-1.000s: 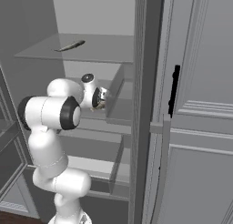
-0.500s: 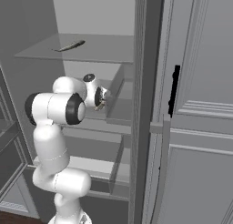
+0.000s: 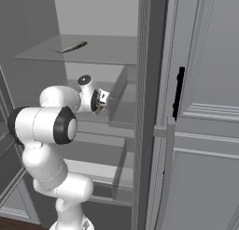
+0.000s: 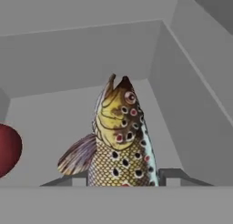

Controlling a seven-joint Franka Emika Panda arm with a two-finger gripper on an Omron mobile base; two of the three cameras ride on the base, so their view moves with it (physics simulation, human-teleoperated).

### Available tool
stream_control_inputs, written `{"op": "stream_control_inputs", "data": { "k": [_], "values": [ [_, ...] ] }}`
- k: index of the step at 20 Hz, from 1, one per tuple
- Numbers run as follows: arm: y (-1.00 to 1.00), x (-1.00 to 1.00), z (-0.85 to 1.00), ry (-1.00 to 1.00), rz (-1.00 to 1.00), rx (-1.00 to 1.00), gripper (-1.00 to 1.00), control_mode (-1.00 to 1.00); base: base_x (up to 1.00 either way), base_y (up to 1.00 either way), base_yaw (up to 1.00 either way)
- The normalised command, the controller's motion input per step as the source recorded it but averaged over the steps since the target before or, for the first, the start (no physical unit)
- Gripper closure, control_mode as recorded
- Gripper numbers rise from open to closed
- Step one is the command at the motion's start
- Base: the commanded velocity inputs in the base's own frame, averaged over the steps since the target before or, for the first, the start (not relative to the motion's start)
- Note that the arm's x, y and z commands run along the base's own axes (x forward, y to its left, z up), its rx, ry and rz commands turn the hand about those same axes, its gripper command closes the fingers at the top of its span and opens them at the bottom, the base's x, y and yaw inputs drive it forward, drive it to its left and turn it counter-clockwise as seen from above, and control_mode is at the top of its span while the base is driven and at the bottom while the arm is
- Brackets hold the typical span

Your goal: Place one tomato and one fish in each tupperware on the nearby counter, to pack two identical lunches.

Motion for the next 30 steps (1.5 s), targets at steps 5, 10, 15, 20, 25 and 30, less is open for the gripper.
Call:
{"op": "stream_control_inputs", "data": {
  "k": [5,10,15,20,25,30],
  "values": [
    [0.0,-1.0,1.0,-0.31,0.08,0.0,1.0,-1.0,0.0,0.0,0.0],
    [0.0,-1.0,1.0,-0.2,0.12,0.0,1.0,-1.0,0.0,0.0,0.0],
    [0.0,-1.0,1.0,-0.04,0.11,-0.03,1.0,-1.0,0.0,0.0,0.0],
    [0.0,-1.0,0.85,0.03,0.16,-0.19,1.0,-1.0,0.0,0.0,0.0],
    [0.0,-1.0,0.37,0.24,0.12,-0.36,1.0,-1.0,0.0,0.0,0.0],
    [0.19,-0.84,0.09,0.31,-0.01,-0.39,1.0,-1.0,0.0,0.0,0.0]
  ]
}}
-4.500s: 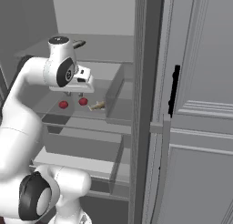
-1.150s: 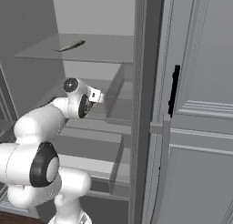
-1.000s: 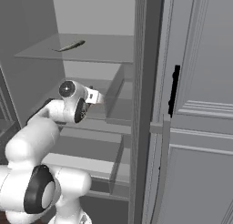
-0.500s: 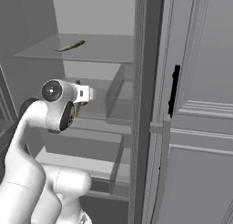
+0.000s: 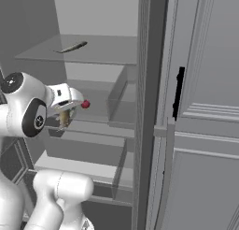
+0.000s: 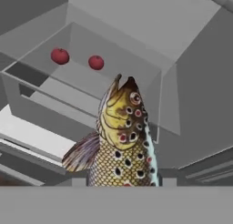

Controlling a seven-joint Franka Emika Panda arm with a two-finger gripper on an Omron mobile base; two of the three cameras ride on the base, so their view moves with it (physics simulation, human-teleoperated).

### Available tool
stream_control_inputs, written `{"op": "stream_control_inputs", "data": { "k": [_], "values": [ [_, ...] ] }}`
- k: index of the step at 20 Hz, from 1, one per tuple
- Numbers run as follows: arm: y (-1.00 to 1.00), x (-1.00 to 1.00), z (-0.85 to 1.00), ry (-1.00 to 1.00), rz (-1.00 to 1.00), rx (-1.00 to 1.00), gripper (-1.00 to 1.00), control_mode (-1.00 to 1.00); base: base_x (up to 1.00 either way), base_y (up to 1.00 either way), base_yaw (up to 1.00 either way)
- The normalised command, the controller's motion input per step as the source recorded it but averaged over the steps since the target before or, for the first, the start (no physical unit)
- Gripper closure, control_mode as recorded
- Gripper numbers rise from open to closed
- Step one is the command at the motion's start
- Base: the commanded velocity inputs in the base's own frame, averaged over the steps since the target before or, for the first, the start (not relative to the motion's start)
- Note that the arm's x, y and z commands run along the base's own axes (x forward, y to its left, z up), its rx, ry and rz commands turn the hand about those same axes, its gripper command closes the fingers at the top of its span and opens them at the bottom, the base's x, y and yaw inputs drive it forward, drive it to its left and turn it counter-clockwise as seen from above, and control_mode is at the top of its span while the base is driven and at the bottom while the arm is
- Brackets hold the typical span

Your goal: Place one tomato and one fish in each tupperware on the nearby counter, to pack two identical lunches.

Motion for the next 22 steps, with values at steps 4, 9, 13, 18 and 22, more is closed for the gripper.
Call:
{"op": "stream_control_inputs", "data": {
  "k": [4,9,13,18,22],
  "values": [
    [0.0,-0.07,-0.01,0.0,-0.01,0.0,1.0,-1.0,0.0,0.0,0.0],
    [0.0,-0.18,-0.05,0.0,0.01,-0.01,1.0,1.0,-0.8,-0.28,0.04],
    [0.0,0.0,0.0,0.0,0.0,0.0,1.0,1.0,-0.99,-0.14,0.08],
    [0.0,0.0,0.0,0.0,0.0,0.0,1.0,1.0,-0.75,0.0,0.13],
    [0.0,0.0,0.0,0.0,0.0,0.0,1.0,1.0,-0.64,0.0,0.14]
  ]
}}
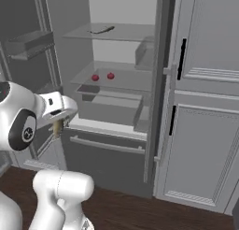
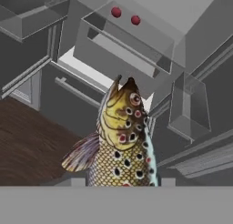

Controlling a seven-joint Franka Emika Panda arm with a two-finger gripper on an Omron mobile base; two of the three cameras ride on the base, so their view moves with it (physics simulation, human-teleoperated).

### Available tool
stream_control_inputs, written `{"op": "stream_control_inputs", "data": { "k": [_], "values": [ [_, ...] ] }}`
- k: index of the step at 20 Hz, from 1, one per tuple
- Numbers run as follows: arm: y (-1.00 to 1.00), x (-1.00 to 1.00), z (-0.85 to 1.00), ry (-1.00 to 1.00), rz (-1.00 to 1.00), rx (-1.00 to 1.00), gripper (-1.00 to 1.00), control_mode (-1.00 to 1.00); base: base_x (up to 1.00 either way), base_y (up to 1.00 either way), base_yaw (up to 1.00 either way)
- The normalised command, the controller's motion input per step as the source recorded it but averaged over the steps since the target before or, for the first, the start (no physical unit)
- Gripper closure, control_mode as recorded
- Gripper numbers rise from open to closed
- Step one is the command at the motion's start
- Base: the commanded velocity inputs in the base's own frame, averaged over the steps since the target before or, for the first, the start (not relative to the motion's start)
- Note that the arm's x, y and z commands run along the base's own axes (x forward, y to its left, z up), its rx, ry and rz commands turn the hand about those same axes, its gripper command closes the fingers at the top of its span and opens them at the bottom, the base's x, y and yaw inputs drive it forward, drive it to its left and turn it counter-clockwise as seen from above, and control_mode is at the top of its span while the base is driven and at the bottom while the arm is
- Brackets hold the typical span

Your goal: Place one tomato and one fish in each tupperware on the nearby counter, to pack two identical lunches.

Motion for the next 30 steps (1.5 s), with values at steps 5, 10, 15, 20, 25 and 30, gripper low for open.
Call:
{"op": "stream_control_inputs", "data": {
  "k": [5,10,15,20,25,30],
  "values": [
    [0.0,0.0,0.0,0.0,0.0,0.0,1.0,1.0,-0.59,0.0,0.14],
    [0.0,0.0,0.0,0.0,0.0,0.0,1.0,1.0,-0.32,0.23,0.54],
    [0.0,0.0,0.0,0.0,0.0,0.0,1.0,1.0,0.1,0.48,0.76],
    [0.0,0.0,0.0,0.0,0.0,0.0,1.0,1.0,0.57,0.81,0.52],
    [0.0,0.0,0.0,0.0,0.0,0.0,1.0,1.0,1.0,0.79,0.33],
    [0.0,0.0,0.0,0.0,0.0,0.0,1.0,1.0,1.0,0.3,0.23]
  ]
}}
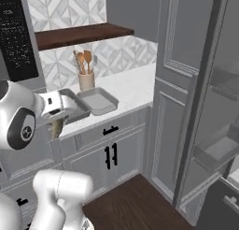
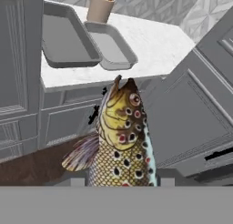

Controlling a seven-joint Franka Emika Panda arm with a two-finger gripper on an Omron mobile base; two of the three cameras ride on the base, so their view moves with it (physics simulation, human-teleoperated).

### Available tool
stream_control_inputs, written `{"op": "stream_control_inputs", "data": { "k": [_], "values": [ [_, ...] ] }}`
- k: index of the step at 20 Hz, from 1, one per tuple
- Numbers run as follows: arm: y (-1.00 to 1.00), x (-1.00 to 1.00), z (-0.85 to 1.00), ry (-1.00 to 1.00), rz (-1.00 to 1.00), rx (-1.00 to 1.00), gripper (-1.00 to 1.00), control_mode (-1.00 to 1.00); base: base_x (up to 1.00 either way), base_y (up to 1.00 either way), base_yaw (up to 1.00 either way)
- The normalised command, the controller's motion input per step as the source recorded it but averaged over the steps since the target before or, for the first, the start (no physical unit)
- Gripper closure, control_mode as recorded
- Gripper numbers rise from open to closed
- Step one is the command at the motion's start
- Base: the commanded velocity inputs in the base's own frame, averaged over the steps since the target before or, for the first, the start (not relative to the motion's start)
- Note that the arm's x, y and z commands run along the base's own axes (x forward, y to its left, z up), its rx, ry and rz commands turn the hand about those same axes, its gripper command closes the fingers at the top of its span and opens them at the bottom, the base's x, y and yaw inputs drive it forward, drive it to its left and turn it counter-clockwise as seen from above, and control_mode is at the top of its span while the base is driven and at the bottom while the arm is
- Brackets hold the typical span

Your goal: Place one tomato and one fish in each tupperware on the nearby counter, to pack two identical lunches.

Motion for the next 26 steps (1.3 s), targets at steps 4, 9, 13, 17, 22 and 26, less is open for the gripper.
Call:
{"op": "stream_control_inputs", "data": {
  "k": [4,9,13,17,22,26],
  "values": [
    [0.0,0.0,0.0,0.0,0.0,0.0,1.0,1.0,1.0,0.0,0.2],
    [0.0,0.0,0.0,0.0,0.0,0.0,1.0,1.0,1.0,-0.01,0.24],
    [-0.01,0.5,-0.05,0.16,0.15,0.05,1.0,-1.0,0.5,-0.01,0.13],
    [0.52,1.0,-0.64,0.4,0.27,0.06,1.0,-1.0,0.0,0.0,0.0],
    [0.4,1.0,-0.64,0.45,0.21,0.03,1.0,-1.0,0.0,0.0,0.0],
    [0.04,0.67,-0.55,0.08,0.12,0.11,1.0,-1.0,0.0,0.0,0.0]
  ]
}}
